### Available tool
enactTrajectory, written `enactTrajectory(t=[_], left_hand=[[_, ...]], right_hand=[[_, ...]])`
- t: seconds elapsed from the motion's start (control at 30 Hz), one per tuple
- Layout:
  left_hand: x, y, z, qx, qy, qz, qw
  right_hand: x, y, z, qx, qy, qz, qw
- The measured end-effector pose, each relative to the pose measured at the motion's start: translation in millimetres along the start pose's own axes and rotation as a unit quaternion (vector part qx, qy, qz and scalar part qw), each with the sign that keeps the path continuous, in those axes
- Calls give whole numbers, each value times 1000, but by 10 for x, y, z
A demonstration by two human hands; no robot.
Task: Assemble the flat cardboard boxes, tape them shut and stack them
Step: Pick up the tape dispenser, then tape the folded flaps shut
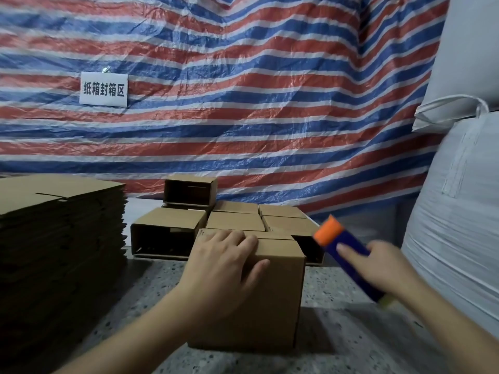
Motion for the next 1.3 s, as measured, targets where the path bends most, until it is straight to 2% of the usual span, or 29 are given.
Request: enactTrajectory(t=[0.1,0.17,0.27,0.33,0.4,0.5,0.63,0.73,0.8,0.83,0.9,1.0,1.07,1.13,1.3], left_hand=[[-7,2,3,3,0,-5,1000],[-13,10,4,4,-1,-6,1000],[-14,17,7,7,-3,-4,1000],[-11,37,18,-2,-4,-2,1000],[-8,45,23,-5,-4,-1,1000],[-17,49,15,-6,-4,-11,1000],[-6,10,8,-9,-16,-41,999],[-75,-65,20,-7,-47,-132,990],[-251,-97,63,-11,-100,-271,957],[-370,-123,89,0,-140,-364,921],[-624,-202,118,52,-217,-518,826],[-883,-256,140,100,-311,-618,715],[-943,-199,186,88,-361,-651,661],[-943,-118,254,55,-390,-664,636],[-818,4,416,-29,-380,-681,625]], right_hand=[[-466,-475,167,1,-13,194,981],[-860,-614,209,-59,-46,274,959],[-1406,-609,182,-180,-99,332,921],[-1652,-531,155,-244,-112,344,900],[-1794,-426,162,-284,-115,326,894],[-1871,-293,189,-306,-105,269,907],[-1960,-206,198,-335,-108,243,904],[-2038,-165,207,-348,-115,225,903],[-2081,-140,196,-354,-117,210,904],[-2096,-129,191,-358,-119,203,903],[-2108,-112,193,-365,-123,196,902],[-2112,-97,214,-369,-128,190,901],[-2109,-100,226,-368,-130,192,900],[-2109,-94,231,-373,-130,198,897],[-2101,-75,245,-379,-121,193,897]])
Point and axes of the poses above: each hand's wrist, its own z-axis towards the middle knuckle, its own y-axis out of the palm, x = y × z, the point moved 9 cm from there along z, towards the middle knuckle, and after that the axes turned 1 degree about -z, right-handed, at the moved point
